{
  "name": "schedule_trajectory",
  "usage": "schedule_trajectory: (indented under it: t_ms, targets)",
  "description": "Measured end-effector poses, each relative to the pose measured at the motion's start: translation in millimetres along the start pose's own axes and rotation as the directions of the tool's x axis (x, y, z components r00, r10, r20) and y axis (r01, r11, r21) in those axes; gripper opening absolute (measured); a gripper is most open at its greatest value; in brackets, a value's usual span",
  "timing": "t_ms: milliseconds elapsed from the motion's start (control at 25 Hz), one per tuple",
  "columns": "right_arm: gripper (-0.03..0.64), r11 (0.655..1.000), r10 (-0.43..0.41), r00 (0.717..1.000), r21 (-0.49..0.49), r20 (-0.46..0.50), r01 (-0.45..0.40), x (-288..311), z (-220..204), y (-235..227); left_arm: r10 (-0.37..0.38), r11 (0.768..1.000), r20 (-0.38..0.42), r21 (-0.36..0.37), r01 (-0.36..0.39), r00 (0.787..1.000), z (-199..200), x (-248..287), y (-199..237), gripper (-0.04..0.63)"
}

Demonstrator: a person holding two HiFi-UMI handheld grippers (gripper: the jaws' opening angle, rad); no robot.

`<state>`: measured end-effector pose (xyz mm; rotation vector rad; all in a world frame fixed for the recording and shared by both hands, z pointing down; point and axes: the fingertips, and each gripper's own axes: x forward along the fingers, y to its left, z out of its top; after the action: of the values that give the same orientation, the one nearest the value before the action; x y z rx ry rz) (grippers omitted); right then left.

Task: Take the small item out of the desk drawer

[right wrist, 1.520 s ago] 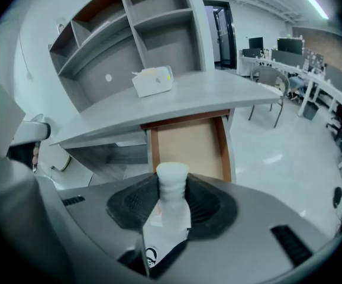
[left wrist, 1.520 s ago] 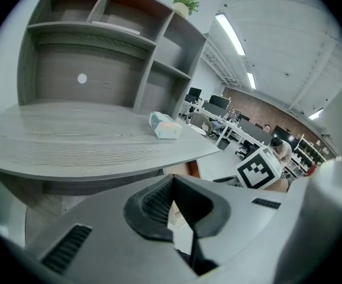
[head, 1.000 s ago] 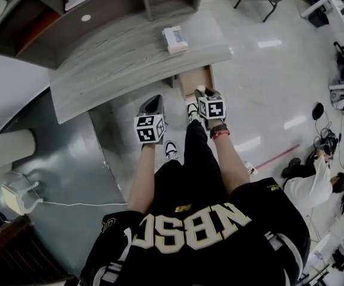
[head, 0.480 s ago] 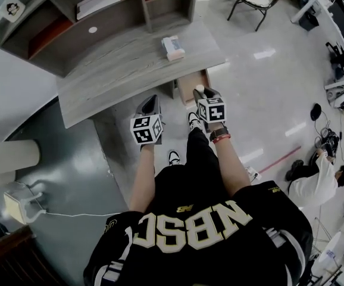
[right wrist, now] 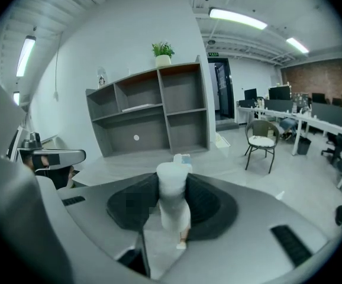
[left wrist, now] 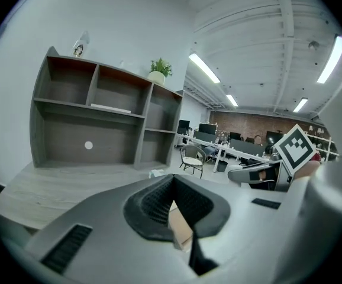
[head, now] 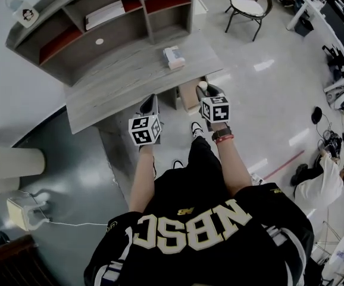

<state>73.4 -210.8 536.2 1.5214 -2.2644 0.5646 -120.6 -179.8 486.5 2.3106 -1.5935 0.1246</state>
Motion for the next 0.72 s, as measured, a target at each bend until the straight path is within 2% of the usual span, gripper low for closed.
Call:
schedule_trajectory:
  t_ms: [320, 720]
  targets:
    - [0.138, 0.999, -0.015, 0.986, -0.026, 0.163, 0.02, -30.6, 67.4, 11.7, 0.032, 0.998, 0.109, 0.056, -0.039, 0.994, 51.5, -13.7, 10.3, 0.012]
    - [0.138, 0.996, -0.007, 0.932, -0.085, 0.362, 0.041, -77.2, 141.9, 28.4, 0.049, 0.993, 0.26, 0.095, -0.077, 0.964, 124.8, -42.3, 9.5, 0.012]
